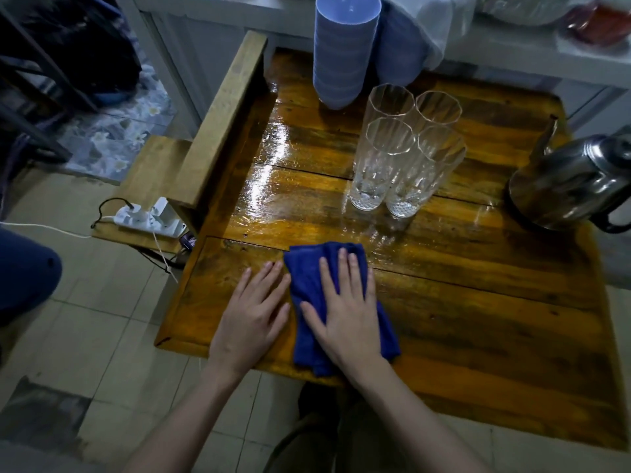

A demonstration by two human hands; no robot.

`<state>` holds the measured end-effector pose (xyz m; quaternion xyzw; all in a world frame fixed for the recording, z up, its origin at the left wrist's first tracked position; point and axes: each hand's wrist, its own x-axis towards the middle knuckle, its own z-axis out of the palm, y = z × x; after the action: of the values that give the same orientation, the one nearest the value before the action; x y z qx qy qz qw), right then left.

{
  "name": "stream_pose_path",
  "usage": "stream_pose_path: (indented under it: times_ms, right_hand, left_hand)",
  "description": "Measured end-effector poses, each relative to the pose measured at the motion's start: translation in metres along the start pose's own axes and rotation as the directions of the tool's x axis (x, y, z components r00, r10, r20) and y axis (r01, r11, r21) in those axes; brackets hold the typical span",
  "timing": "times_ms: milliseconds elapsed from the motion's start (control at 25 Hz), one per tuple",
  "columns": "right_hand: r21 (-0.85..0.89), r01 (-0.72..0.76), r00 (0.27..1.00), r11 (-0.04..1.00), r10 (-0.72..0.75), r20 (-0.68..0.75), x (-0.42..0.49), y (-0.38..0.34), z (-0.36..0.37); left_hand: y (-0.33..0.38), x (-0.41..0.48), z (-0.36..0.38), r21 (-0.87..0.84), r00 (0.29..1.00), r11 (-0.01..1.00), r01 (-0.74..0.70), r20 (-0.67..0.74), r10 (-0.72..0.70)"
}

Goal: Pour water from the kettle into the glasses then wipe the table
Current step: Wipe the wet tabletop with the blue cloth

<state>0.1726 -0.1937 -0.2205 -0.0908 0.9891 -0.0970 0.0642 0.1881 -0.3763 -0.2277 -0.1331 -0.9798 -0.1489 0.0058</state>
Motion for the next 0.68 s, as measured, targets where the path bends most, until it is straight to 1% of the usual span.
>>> stream_pose_path:
  times_ms: [80, 160, 240, 280, 360, 480, 560, 680]
  right_hand:
    - [0.013, 0.048, 0.999, 0.999, -0.048, 0.007, -0.015, 0.006, 0.003]
    - [0.0, 0.139, 0.989, 0.99, -0.138, 0.042, -0.039, 0.026, 0.004]
    - [-0.031, 0.221, 0.973, 0.975, -0.218, 0.076, -0.062, 0.057, 0.001]
    - [-0.042, 0.227, 0.971, 0.973, -0.223, 0.084, -0.072, 0.079, -0.002]
    - [-0.045, 0.144, 0.987, 0.989, -0.141, 0.079, -0.082, 0.128, -0.013]
    - [-0.05, -0.093, 0.994, 0.994, 0.096, 0.052, -0.07, 0.189, -0.032]
    - [-0.038, -0.25, 0.968, 0.967, 0.251, 0.005, -0.048, 0.206, -0.038]
    - [-0.012, -0.445, 0.894, 0.896, 0.443, -0.06, -0.009, 0.19, -0.036]
  left_hand:
    - [0.0, 0.001, -0.001, -0.004, 1.0, 1.0, 0.01, -0.001, -0.01]
    - [0.002, 0.001, -0.001, -0.002, 1.0, 1.0, 0.01, -0.006, -0.01]
    - [0.002, 0.001, -0.002, -0.021, 1.0, 1.0, 0.011, -0.013, -0.011]
    - [0.002, 0.002, -0.003, -0.032, 1.0, 0.999, 0.011, -0.016, -0.011]
    - [0.004, 0.002, -0.003, -0.037, 1.0, 0.999, 0.007, -0.023, -0.008]
    - [0.005, 0.002, -0.003, -0.028, 1.0, 1.0, 0.001, -0.03, -0.002]
    - [0.006, 0.003, -0.002, -0.018, 0.999, 1.0, 0.005, -0.033, -0.006]
    - [0.008, 0.003, -0.001, -0.012, 0.999, 1.0, 0.017, -0.036, -0.017]
